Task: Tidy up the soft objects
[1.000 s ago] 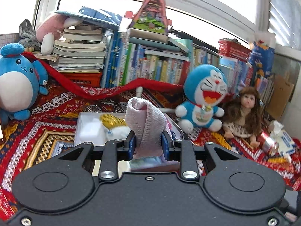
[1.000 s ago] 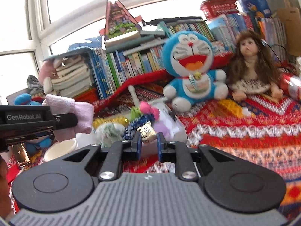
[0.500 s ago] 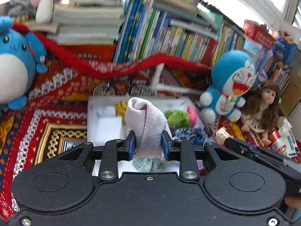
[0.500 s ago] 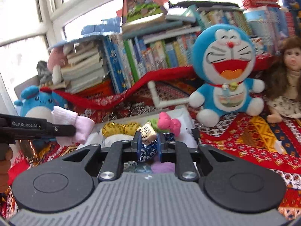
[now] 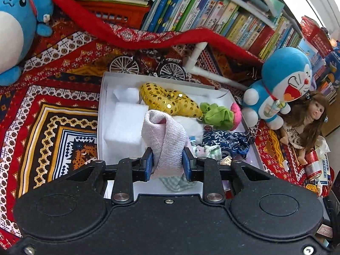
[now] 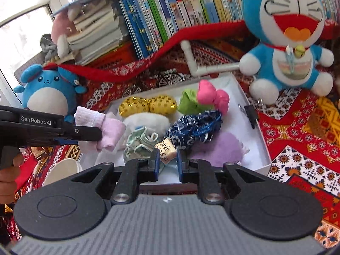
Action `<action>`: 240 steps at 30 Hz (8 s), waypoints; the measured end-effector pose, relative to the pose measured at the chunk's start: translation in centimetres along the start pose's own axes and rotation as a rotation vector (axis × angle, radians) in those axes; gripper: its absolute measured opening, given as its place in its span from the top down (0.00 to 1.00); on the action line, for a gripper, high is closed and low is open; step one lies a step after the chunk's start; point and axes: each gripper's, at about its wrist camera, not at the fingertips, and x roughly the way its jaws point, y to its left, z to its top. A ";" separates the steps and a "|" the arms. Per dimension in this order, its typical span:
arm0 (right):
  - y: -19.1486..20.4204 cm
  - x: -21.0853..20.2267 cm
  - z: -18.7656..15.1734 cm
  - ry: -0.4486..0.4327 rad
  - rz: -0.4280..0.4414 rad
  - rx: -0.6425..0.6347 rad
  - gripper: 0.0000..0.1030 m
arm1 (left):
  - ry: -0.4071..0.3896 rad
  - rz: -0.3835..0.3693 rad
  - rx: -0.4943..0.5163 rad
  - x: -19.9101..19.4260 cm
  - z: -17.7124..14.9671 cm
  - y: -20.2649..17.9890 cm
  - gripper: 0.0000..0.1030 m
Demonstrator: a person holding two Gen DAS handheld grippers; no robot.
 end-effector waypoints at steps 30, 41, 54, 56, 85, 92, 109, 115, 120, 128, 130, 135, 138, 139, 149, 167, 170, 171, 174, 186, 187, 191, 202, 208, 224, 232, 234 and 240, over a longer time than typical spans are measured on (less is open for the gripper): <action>-0.8 5.6 2.0 0.110 -0.032 0.020 0.80 | 0.102 0.096 -0.006 4.9 2.1 0.5 0.70; -1.1 4.8 2.0 0.097 -0.021 0.035 0.76 | 0.063 0.111 0.024 3.7 2.0 -0.3 0.59; -0.1 0.9 2.5 -0.023 -0.029 -0.022 0.42 | -0.092 0.115 0.110 -1.0 0.7 -3.0 0.37; 0.0 0.0 2.6 -0.060 -0.034 -0.032 0.35 | -0.130 0.113 0.128 -2.2 0.2 -3.6 0.33; 1.2 -14.9 -4.5 -0.522 -0.070 -0.199 0.00 | -0.576 0.121 0.252 -14.1 -17.5 -7.7 0.10; 0.6 -14.9 -6.3 -0.519 -0.039 -0.165 0.00 | -0.564 0.155 0.220 -13.2 -19.3 -6.7 0.10; -0.2 -13.8 -10.7 -0.495 -0.080 -0.175 0.00 | -0.501 0.182 0.193 -10.4 -22.4 -5.8 0.04; -0.6 -13.6 -12.5 -0.484 -0.120 -0.172 0.00 | -0.464 0.182 0.171 -9.1 -23.4 -5.3 0.04; -0.4 -13.4 -14.0 -0.486 -0.173 -0.213 0.00 | -0.458 0.198 0.182 -8.2 -24.4 -5.3 0.04; -0.4 -12.6 -15.6 -0.454 -0.208 -0.212 0.00 | -0.425 0.216 0.191 -6.9 -25.2 -5.5 0.03; -0.6 -12.3 -16.0 -0.445 -0.215 -0.197 0.00 | -0.413 0.220 0.185 -6.5 -25.4 -5.4 0.03; -0.3 -11.5 -17.1 -0.419 -0.241 -0.221 0.00 | -0.387 0.237 0.168 -5.8 -26.1 -5.0 0.03; -0.2 -11.1 -17.6 -0.401 -0.254 -0.234 0.00 | -0.366 0.244 0.150 -5.3 -26.6 -4.7 0.03; -0.3 -11.0 -17.7 -0.395 -0.254 -0.231 0.00 | -0.360 0.246 0.145 -5.2 -26.8 -4.6 0.03; -0.6 -9.5 -18.3 -0.318 -0.273 -0.242 0.00 | -0.360 0.291 0.176 -4.3 -27.6 -4.8 0.02; -0.9 -8.3 -18.0 -0.230 -0.281 -0.243 0.00 | -0.374 0.327 0.188 -3.9 -27.7 -4.5 0.00; -0.8 -8.3 -18.0 -0.228 -0.281 -0.243 0.00 | -0.376 0.327 0.189 -3.9 -27.7 -4.5 0.00; -0.8 -8.3 -18.0 -0.228 -0.281 -0.243 0.00 | -0.376 0.327 0.190 -3.9 -27.8 -4.5 0.00; -0.9 -8.3 -18.0 -0.225 -0.279 -0.242 0.00 | -0.376 0.328 0.190 -3.9 -27.8 -4.5 0.00; -1.0 -8.2 -17.8 -0.216 -0.276 -0.243 0.00 | -0.379 0.329 0.191 -3.9 -27.9 -4.5 0.00; -1.0 -8.2 -17.8 -0.215 -0.276 -0.243 0.00 | -0.379 0.329 0.191 -3.9 -27.8 -4.5 0.00; -0.9 -8.2 -17.8 -0.215 -0.276 -0.244 0.00 | -0.378 0.329 0.192 -3.9 -27.9 -4.5 0.00; -0.9 -8.2 -17.8 -0.214 -0.277 -0.244 0.00 | -0.379 0.330 0.192 -3.9 -27.9 -4.6 0.00; -0.9 -8.2 -17.8 -0.214 -0.276 -0.244 0.00 | -0.379 0.330 0.193 -3.9 -27.9 -4.6 0.00; -0.9 -8.2 -17.8 -0.215 -0.277 -0.245 0.00 | -0.379 0.331 0.193 -3.9 -27.9 -4.6 0.00; -0.9 -8.1 -17.8 -0.214 -0.276 -0.244 0.00 | -0.379 0.331 0.193 -3.9 -27.9 -4.6 0.00; -0.9 -8.1 -17.9 -0.213 -0.276 -0.244 0.00 | -0.379 0.331 0.193 -3.9 -27.9 -4.6 0.00; -0.9 -8.1 -17.8 -0.213 -0.276 -0.244 0.00 | -0.379 0.331 0.193 -3.9 -27.9 -4.6 0.00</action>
